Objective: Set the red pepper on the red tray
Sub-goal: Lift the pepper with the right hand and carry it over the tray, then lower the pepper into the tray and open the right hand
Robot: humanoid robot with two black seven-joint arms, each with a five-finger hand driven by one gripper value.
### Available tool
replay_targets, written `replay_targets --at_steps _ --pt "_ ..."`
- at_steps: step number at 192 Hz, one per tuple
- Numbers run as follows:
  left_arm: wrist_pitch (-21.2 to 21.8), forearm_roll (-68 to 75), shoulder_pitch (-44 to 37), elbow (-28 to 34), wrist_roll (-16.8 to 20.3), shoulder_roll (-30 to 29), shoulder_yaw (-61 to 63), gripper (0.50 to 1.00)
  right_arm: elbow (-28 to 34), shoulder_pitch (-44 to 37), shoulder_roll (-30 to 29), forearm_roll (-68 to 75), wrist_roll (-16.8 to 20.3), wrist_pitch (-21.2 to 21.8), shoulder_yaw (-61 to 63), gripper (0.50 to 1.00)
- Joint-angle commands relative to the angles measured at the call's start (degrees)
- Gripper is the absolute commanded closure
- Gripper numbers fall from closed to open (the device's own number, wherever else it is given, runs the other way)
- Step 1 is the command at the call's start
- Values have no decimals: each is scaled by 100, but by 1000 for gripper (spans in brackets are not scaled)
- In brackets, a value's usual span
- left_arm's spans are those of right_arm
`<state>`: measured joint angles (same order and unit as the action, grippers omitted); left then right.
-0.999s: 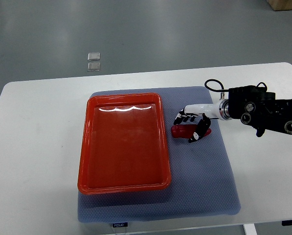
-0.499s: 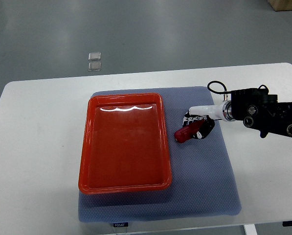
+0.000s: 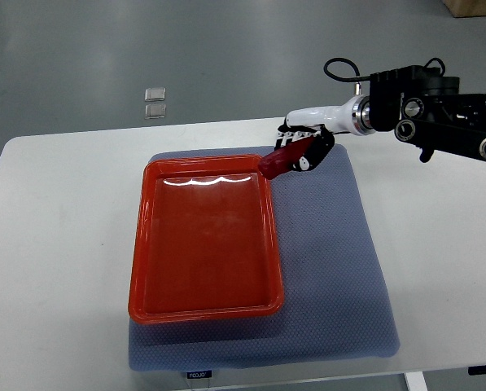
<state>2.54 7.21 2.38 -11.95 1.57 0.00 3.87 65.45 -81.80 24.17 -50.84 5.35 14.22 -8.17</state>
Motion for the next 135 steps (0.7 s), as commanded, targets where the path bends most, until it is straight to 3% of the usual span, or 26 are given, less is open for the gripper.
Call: replay_targets --at_steps 1,64,135 --pt "1 0 -1 0 1 0 0 500 -112 -187 -527 179 1 -7 -44 1000" --pt "1 0 -1 0 1 0 0 500 -1254 -29 -2417 188 -8 -95 -141 1000" --pt "1 0 -1 -18 1 0 9 500 -1790 727 -2417 109 -8 -350 -132 996"
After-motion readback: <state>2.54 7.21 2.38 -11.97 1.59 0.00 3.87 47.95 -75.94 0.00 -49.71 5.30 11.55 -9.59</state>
